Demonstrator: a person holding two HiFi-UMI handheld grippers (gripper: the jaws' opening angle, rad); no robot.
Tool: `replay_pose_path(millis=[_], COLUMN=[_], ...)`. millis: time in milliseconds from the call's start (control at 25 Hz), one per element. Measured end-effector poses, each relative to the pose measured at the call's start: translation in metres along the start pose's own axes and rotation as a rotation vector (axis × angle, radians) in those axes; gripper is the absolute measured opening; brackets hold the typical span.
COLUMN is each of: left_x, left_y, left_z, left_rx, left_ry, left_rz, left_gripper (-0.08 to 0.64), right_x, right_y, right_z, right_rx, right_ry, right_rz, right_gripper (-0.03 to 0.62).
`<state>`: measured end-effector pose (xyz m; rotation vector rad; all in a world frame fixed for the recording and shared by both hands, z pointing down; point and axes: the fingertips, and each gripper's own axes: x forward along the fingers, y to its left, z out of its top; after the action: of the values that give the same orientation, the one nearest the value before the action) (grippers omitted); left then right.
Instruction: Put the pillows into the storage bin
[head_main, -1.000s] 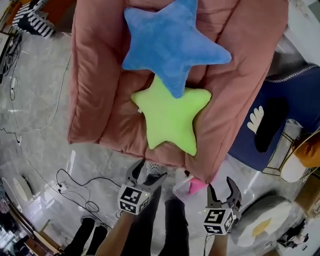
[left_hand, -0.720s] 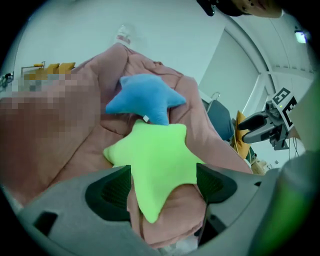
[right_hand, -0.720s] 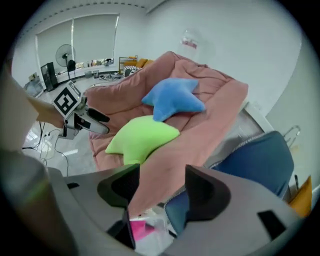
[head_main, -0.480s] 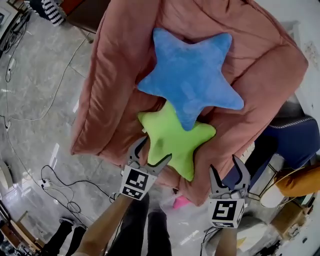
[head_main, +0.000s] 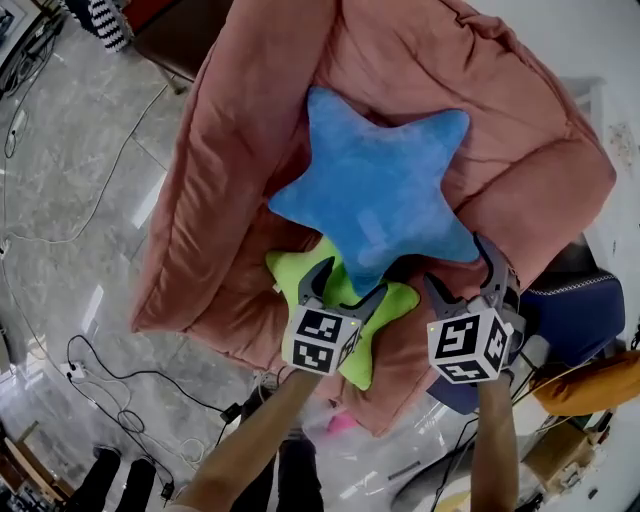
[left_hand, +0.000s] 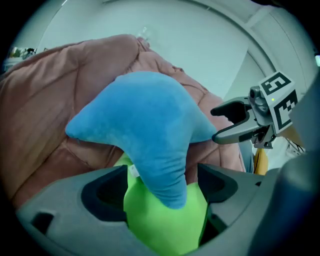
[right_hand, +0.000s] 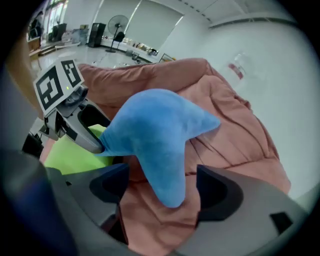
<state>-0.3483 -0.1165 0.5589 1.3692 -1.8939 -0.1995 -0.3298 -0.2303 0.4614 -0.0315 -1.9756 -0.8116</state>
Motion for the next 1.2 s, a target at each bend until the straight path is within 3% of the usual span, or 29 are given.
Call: replay_pose_path(millis=[40, 200, 320, 480, 520, 680, 840, 1040, 1200], left_x=[0.008, 0.024, 0.026, 0.037, 0.04, 0.041, 0.02, -0.013, -0.037], left_y=[-0.001, 0.007, 0.002, 0.007, 0.009, 0.017, 0.014, -0.002, -0.035], left_z=[0.001, 0.002, 0.01, 0.016, 0.014, 0.011, 0.018, 0.028, 0.023], left_rx=[-0.011, -0.066, -0.076, -0.097, -0.098, -0.15, -0.157, -0.051, 0.04], left_ry=[0.005, 0.034, 0.019, 0.037, 0.044, 0.051, -0.022, -0.095, -0.121], left_rz=[0.002, 0.044, 0.037, 0.046, 0.048, 0.012, 0.005, 0.016, 0.019], left_gripper=[0.405, 0.407, 0.407, 0.407, 0.407, 0.405, 0.405, 0.402, 0.403], right_x=[0.009, 0.041, 0.056, 0.072, 0.075, 0.066, 0.037, -0.004, -0.048], right_y=[-0.002, 0.004, 0.011, 0.01, 0.012, 0.02, 0.025, 0.033, 0.042], right_z=[0.001, -0.006, -0.015, 0.002, 0.007, 0.02, 0.034, 0.039, 0.022], right_rx=[-0.013, 0.084, 0.033, -0.032, -0.039, -0.025, -0.032, 0.046, 0.103], right_ry=[-0.002, -0.03, 0.018, 0.048, 0.055, 0.038, -0.018, -0.088, -0.141], right_rz=[0.012, 0.082, 0.087, 0.057, 0.057, 0.027, -0.052, -0.133, -0.192], right_gripper=[0.43, 0.499, 0.545, 0.548, 0.544, 0.424, 0.371, 0.35, 0.35])
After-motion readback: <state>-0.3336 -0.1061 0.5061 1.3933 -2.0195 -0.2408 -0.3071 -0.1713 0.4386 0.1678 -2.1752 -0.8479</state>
